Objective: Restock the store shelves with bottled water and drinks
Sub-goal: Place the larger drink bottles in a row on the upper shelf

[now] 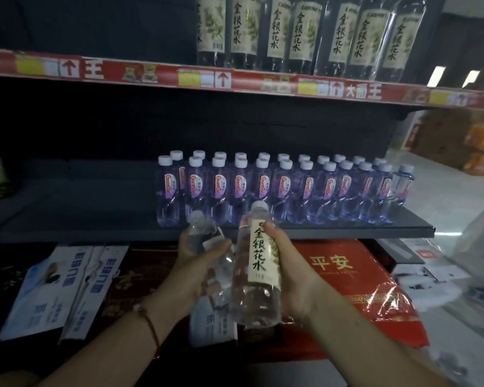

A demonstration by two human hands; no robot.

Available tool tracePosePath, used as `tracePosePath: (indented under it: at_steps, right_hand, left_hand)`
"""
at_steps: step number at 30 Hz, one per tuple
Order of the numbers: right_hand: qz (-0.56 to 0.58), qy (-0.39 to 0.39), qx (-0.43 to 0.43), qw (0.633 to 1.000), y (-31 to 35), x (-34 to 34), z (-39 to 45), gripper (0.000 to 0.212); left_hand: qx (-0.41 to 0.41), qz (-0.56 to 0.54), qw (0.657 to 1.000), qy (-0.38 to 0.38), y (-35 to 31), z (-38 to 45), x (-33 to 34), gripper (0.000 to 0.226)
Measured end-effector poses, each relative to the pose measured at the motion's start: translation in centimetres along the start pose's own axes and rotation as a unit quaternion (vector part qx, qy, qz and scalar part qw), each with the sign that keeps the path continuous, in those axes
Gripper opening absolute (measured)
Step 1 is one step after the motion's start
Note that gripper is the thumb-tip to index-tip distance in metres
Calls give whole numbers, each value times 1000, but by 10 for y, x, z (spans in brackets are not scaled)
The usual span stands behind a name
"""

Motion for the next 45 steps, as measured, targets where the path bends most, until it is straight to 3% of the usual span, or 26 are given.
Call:
tracePosePath:
  at_steps: [2,6,11,17,21,30,34,38,40,45]
  right_hand:
    - [-87,2,5,996,10,12,-6,49]
    - [-201,-7,-83,976,62,52,-18,33]
    - [-307,1,-195,932,144,125,-30,48]
    - [-387,23,-337,858,238,210,-54,64]
    - [-408,18,-384,828,293,250,-43,53]
    - [-430,-23,-402,808,367,266,29,40]
    - [-418,2,-380,825,366,268,70,34]
    - [-455,30,-357,815,354,281,112,33]
    - [-484,31,-356,799,350,287,124,28]
    - [-589,-22,-397,703,352,296,134,26]
  left_hand:
    - [8,39,999,17,-20,-5,1,68]
    - [71,162,982,60,-94,-23,16,90]
    - [189,210,956,84,-220,-38,42,83]
    - [293,260,919,50,-343,-49,55,84]
    - [323,248,913,19,-396,-37,48,94]
    - [316,240,917,-34,-453,28,24,61]
    - [315,237,917,-54,-464,56,8,57]
    - [313,237,916,-84,-464,74,-15,51]
    - [311,234,916,-96,-462,79,-27,49]
    - [325,203,914,-133,-462,85,-50,53]
Point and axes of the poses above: each hand's wrist, its own z-axis towards the middle knuckle, its own x-axis out of the palm, y = z × x, the point moved 9 cm from there along z, towards the middle knuckle, and after that the axes turned 12 degrees about y, right-handed, at the moved point
